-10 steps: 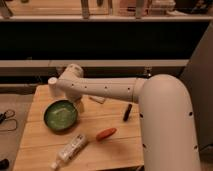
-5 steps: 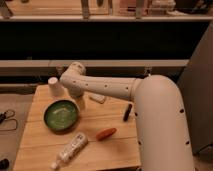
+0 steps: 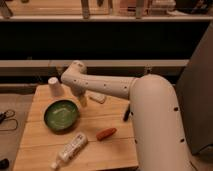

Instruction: Place the white sponge in the ceramic bowl

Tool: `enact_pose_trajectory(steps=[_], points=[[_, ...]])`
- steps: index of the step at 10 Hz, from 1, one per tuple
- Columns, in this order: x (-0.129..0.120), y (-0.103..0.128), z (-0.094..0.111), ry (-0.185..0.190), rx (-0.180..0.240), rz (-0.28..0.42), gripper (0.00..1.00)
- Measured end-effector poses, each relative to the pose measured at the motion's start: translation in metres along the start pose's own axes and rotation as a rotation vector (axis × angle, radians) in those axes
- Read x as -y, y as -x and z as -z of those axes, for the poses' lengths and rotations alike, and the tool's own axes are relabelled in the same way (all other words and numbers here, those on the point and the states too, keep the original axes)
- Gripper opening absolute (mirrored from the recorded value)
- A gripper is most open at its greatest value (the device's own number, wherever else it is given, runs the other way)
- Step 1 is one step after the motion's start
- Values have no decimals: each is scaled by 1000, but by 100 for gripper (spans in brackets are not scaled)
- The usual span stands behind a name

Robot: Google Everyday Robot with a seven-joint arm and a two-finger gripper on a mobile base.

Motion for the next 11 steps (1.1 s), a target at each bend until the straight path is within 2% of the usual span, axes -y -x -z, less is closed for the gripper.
enact_pose_trajectory(steps=[6, 9, 11], points=[[-7, -48, -29, -3, 8, -128, 80], [-14, -78, -33, -35, 31, -204, 80], [-16, -87, -31, -80, 69, -245, 80]])
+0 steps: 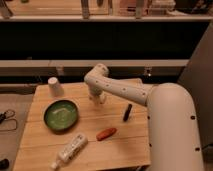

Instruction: Place the white sponge in the ceramic bowl

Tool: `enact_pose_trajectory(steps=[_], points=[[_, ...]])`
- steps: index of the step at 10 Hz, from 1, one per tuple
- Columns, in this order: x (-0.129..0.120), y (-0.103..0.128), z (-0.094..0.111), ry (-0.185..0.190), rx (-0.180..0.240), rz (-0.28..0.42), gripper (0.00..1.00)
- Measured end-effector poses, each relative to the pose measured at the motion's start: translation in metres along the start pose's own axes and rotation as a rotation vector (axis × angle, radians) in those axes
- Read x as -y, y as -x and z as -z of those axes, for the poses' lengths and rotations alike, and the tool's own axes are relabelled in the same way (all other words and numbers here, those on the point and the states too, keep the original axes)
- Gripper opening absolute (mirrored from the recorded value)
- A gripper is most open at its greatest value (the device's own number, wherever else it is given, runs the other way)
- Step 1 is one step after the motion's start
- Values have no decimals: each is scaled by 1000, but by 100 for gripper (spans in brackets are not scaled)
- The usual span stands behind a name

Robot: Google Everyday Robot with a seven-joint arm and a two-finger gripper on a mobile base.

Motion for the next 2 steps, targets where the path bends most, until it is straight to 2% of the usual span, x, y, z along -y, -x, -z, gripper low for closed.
enact_pose_trajectory(steps=[2], points=[[1, -10, 7, -54, 52, -46, 80]])
